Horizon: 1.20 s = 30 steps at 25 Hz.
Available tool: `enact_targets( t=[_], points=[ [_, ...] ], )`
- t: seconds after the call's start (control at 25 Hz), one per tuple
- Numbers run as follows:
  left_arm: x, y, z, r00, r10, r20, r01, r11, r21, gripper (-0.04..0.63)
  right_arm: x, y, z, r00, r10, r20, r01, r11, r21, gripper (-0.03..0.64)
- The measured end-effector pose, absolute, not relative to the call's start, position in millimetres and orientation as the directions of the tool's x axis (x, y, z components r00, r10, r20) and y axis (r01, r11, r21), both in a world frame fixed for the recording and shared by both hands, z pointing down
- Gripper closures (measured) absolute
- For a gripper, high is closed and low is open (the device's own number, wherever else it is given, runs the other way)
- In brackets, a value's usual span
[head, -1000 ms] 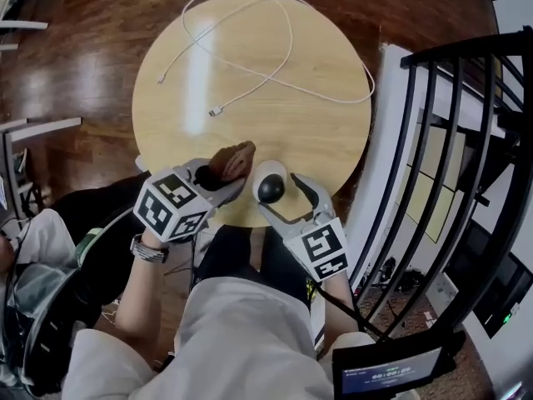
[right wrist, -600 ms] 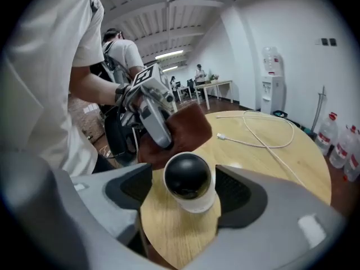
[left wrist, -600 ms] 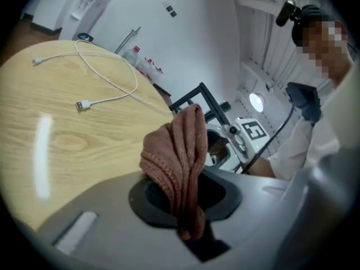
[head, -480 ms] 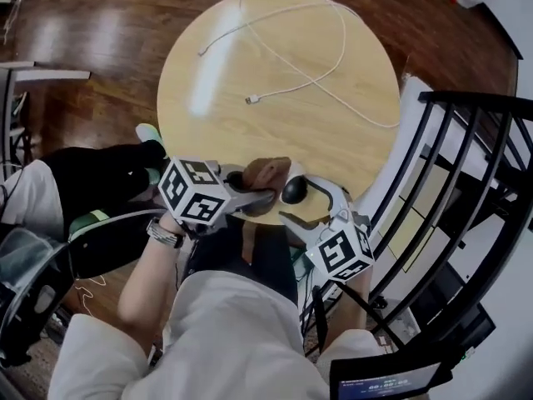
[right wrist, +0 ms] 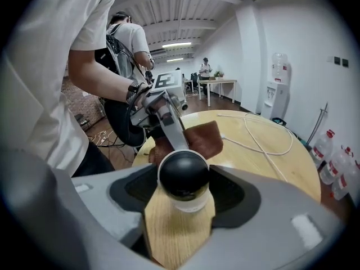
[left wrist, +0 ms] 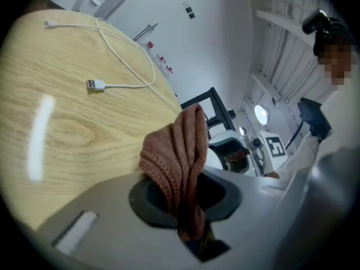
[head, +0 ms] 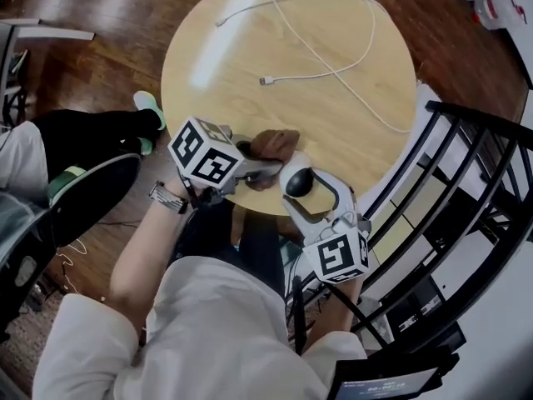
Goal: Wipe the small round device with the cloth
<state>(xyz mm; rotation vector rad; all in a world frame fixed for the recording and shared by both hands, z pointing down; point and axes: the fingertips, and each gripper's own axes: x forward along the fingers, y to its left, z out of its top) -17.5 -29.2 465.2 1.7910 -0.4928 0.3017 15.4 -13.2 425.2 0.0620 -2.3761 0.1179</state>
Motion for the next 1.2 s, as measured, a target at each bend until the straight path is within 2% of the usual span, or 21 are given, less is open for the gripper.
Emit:
enact_targets(
  t=[0.16,0.4,0.52,0.64,0.76,0.88,1.2],
  points=[
    [-18,-37,481,0.856,-0.151,0.495,-0.516,-0.199,0.833,0.520,14,-12,426,-0.712,-0.004,0.703,-0.066,0.996,-0.061,0.328],
    [-22,-40,500,0.820,-0.182,0.542,-0.568,-0.141,0.811,0.520,11,-4,424,-0.697,0.011,0.717,-0.010,1.000,-0.025,0.325],
    [-21,-45,510,0.810,-0.200,0.551,-0.578,-0.110,0.809,0.518,13,-12,421,-0.694,0.010,0.720,-0.014,1.000,-0.028,0.299],
    [-22,-48,509,0.814,-0.230,0.534,-0.567,-0.111,0.816,0.517,16,-13,429,-0.656,0.032,0.754,0.041,0.999,-0.007,0.278],
    [-30,-47,493,0.833,-0.314,0.455,-0.503,-0.090,0.860,0.517,12,-6,438,-0.619,0.075,0.782,0.138,0.990,0.013,0.267],
    [-45,-42,467,0.839,-0.384,0.386,-0.443,-0.069,0.894,0.517,7,-8,447,-0.600,0.054,0.798,0.177,0.982,0.067,0.267],
    [-24,-9,422,0.889,-0.343,0.305,-0.373,-0.153,0.915,0.517,12,-14,452,-0.624,-0.097,0.775,0.013,0.991,0.134,0.290]
  ],
)
